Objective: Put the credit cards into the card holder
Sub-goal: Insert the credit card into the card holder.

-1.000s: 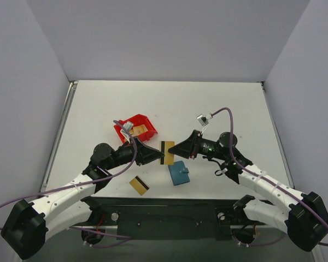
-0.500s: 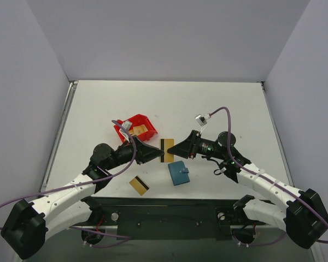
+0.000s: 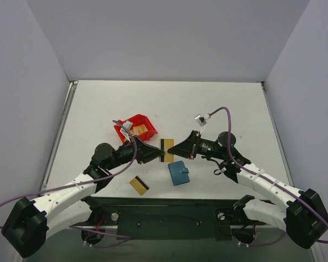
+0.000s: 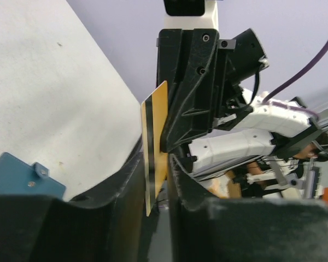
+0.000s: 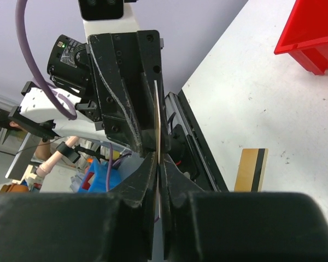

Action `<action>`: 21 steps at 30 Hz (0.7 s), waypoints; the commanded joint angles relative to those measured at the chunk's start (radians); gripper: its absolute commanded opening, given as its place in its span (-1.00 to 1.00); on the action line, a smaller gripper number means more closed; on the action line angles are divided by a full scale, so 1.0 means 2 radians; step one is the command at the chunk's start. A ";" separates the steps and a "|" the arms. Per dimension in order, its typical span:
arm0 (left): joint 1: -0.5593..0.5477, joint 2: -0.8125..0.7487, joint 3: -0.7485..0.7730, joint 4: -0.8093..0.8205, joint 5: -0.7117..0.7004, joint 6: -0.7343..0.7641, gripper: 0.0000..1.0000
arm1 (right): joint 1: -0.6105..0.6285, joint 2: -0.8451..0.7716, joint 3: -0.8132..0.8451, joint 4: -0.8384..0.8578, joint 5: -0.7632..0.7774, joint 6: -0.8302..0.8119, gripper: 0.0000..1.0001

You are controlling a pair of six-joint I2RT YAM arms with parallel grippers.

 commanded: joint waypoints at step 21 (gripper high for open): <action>-0.042 0.075 0.017 -0.141 -0.122 0.128 -0.51 | -0.023 0.088 0.185 -0.564 0.152 -0.253 -1.00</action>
